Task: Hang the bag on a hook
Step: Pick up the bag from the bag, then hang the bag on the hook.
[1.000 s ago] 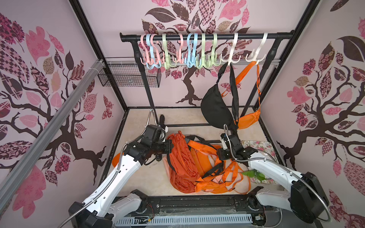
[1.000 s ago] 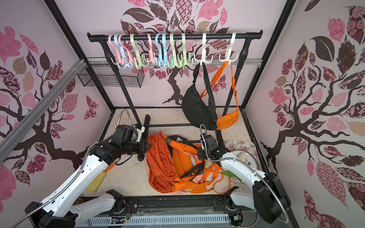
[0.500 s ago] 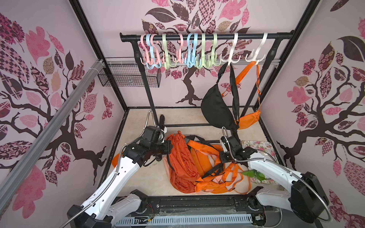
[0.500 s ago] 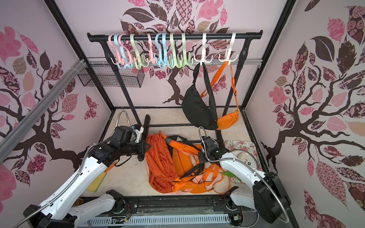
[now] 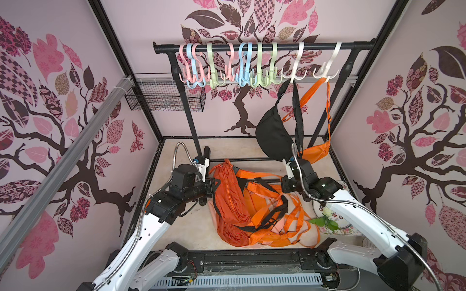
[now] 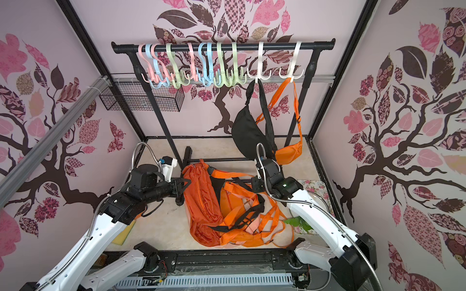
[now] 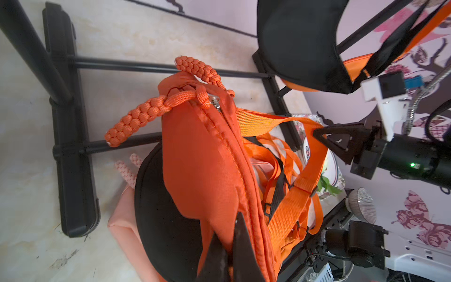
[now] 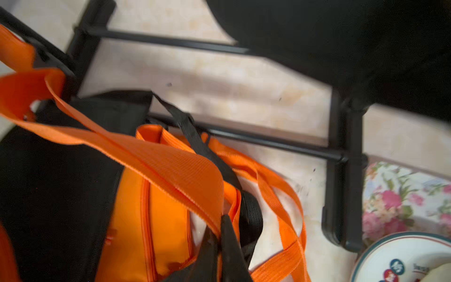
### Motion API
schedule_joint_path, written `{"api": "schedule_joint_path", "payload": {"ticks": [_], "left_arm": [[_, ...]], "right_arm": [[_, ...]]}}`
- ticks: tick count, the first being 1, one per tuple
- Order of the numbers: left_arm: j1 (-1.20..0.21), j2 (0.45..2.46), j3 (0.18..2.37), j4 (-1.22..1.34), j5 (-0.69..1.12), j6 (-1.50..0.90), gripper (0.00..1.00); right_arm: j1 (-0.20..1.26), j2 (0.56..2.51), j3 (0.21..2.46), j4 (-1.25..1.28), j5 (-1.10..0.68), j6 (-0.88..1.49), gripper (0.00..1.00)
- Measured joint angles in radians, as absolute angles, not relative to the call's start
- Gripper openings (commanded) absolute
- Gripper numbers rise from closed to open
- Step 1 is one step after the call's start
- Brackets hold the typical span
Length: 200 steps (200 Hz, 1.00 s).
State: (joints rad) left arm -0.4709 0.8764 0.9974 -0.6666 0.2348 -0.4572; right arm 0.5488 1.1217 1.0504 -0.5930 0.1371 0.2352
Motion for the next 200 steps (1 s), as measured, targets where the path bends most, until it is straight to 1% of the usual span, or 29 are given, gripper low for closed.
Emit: {"api": "schedule_joint_path", "payload": {"ticks": [33, 73, 120, 138, 162, 200], "left_arm": [[-0.471, 0.803, 0.986, -0.579, 0.248, -0.448, 0.00], [-0.471, 0.723, 0.979, -0.454, 0.253, -0.447, 0.00], [-0.497, 0.683, 0.980, -0.345, 0.230, -0.435, 0.00], [-0.564, 0.678, 0.982, -0.318, 0.181, -0.406, 0.00], [-0.666, 0.684, 0.990, -0.299, 0.120, -0.355, 0.00], [-0.696, 0.692, 1.009, -0.257, 0.068, -0.303, 0.00]], "right_arm": [[0.549, 1.065, 1.252, -0.601, 0.189, 0.197, 0.00], [0.549, 1.097, 1.451, -0.559, 0.271, 0.100, 0.00], [0.549, 1.273, 1.756, -0.479, 0.314, -0.028, 0.00], [0.550, 1.341, 1.872, -0.458, 0.319, -0.076, 0.00], [0.551, 1.461, 2.082, -0.437, 0.325, -0.137, 0.00], [0.554, 1.669, 2.443, -0.451, 0.316, -0.211, 0.00]]}}
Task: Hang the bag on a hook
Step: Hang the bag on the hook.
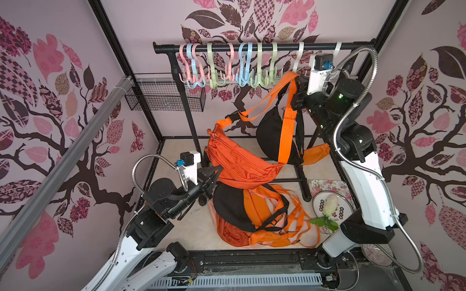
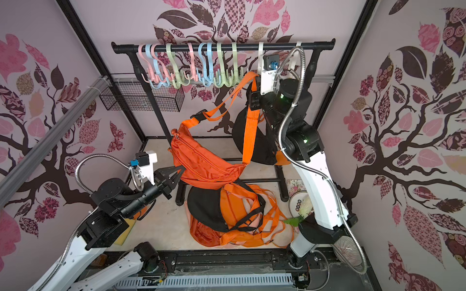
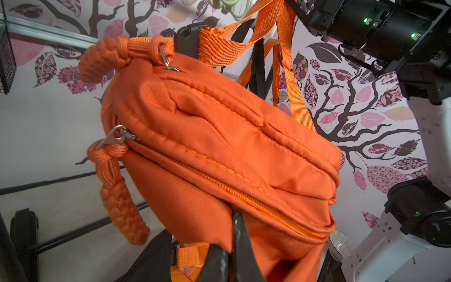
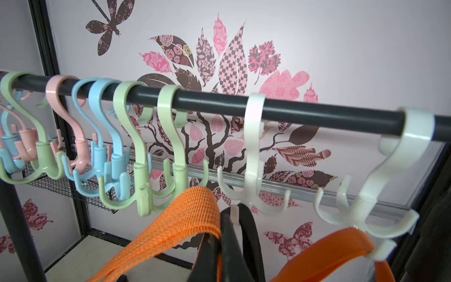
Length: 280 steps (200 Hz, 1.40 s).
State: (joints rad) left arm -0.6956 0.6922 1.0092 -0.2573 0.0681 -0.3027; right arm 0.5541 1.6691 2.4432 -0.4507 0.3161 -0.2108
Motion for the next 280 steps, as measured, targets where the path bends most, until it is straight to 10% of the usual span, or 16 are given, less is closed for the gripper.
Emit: {"api": "schedule_joint_path", "payload": {"ticks": [280], "left_arm": [[-0.915, 0.863, 1.130, -0.268, -0.104, -0.136, 0.00]], "right_arm": [[0.433, 1.873, 2.458, -0.544, 0.132, -0.269, 0.00]]}}
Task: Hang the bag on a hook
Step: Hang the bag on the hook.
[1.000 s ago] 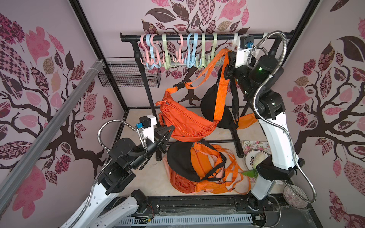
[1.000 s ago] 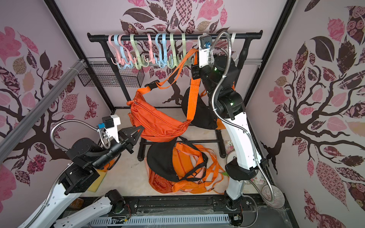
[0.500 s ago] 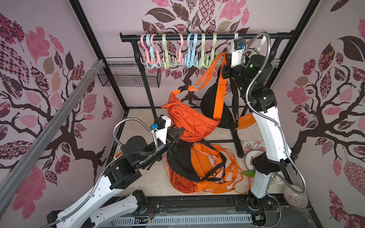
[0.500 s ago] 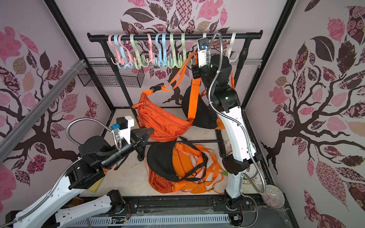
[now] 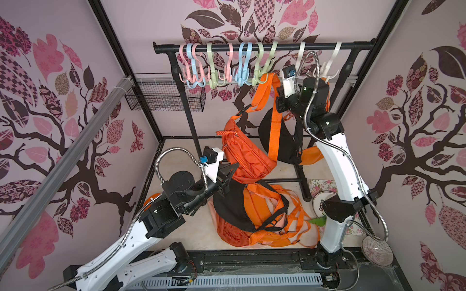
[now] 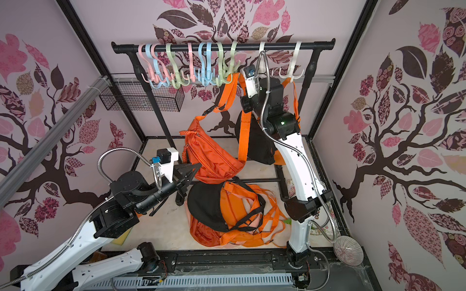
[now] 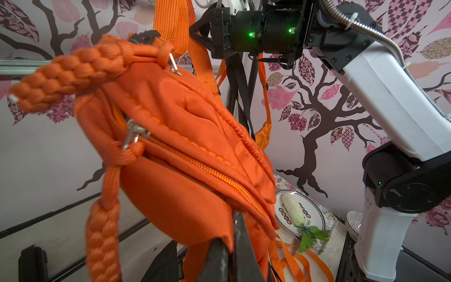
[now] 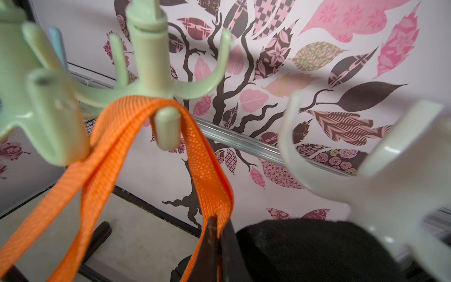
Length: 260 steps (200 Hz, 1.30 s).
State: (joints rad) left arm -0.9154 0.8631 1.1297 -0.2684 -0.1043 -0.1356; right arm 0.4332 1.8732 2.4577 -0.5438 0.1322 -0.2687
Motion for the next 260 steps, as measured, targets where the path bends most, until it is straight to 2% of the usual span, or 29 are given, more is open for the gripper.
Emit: {"api": "schedule_joint_path", "payload": {"ticks": [55, 177, 220, 223, 230, 242, 250, 260], "left_arm": [[-0.916, 0.901, 1.129, -0.271, -0.106, -0.154, 0.00], [-0.916, 1.133, 1.110, -0.216, -0.056, -0.216, 0.00], [-0.894, 1.191, 1.111, -0.181, -0.009, -0.236, 0.00], [-0.892, 1.193, 1.110, -0.179, -0.005, -0.237, 0.03], [-0.885, 1.199, 1.110, -0.173, 0.001, -0.241, 0.12], [-0.876, 1.203, 1.110, -0.170, 0.006, -0.246, 0.29], [-0.872, 1.203, 1.110, -0.171, 0.005, -0.258, 0.42], [-0.870, 1.200, 1.110, -0.170, 0.004, -0.255, 0.50]], "right_arm": [[0.433, 1.850, 2.360, -0.539, 0.149, -0.265, 0.00], [0.397, 1.628, 2.117, -0.425, 0.452, -0.272, 0.00], [0.391, 1.604, 2.079, -0.390, 0.535, -0.296, 0.00], [0.391, 1.604, 2.077, -0.387, 0.537, -0.297, 0.01], [0.390, 1.600, 2.072, -0.382, 0.536, -0.297, 0.11], [0.390, 1.592, 2.058, -0.375, 0.526, -0.296, 0.33], [0.390, 1.582, 2.042, -0.370, 0.519, -0.297, 0.41], [0.390, 1.562, 2.011, -0.361, 0.503, -0.287, 0.48]]}}
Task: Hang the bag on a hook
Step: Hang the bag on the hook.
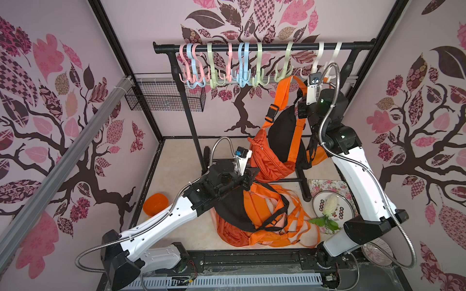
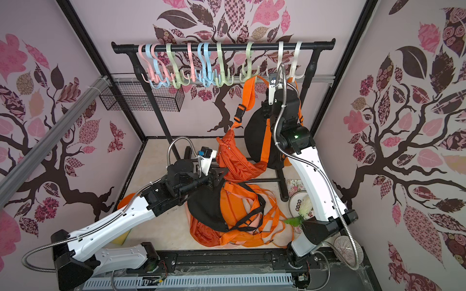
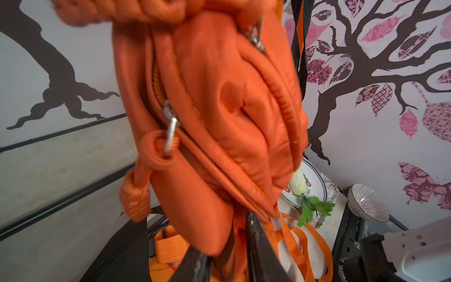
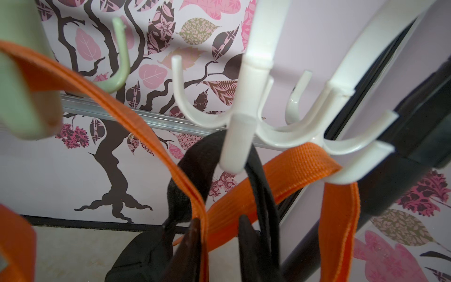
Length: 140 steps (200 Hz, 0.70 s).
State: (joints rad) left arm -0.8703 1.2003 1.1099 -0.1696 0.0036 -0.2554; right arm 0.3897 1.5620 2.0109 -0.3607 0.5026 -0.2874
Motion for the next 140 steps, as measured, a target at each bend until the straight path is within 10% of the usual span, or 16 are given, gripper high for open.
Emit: {"api": "schedule_joint_path", "payload": {"ticks": [140], "left_arm": [[-0.799, 0.966, 0.891, -0.363, -0.108, -0.421, 0.65]], "right_arm": [[0.529, 1.124, 1.300, -0.330, 0.423, -0.045, 0.66]]}}
